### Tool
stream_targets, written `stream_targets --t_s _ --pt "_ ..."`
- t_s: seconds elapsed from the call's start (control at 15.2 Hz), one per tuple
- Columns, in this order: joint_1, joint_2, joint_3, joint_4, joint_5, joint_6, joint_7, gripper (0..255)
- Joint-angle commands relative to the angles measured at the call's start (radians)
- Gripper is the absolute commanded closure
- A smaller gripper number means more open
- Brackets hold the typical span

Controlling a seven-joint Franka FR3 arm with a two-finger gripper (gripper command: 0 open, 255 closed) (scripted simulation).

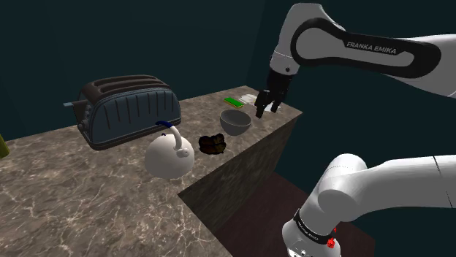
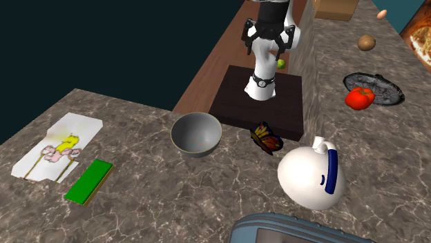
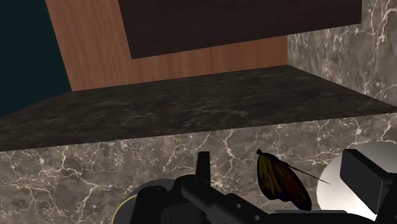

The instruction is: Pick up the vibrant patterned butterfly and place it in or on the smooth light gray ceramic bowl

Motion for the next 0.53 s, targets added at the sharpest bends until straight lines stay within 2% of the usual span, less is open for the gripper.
stream_targets --t_s 0.0,0.26,0.46 --pt "0.000 0.000 0.000 0.000 0.000 0.000 0.000 0" --pt "0.041 -0.049 -0.127 -0.167 -0.011 0.210 -0.213 0" --pt "0.080 -0.041 -0.239 -0.261 -0.014 0.370 -0.386 0"
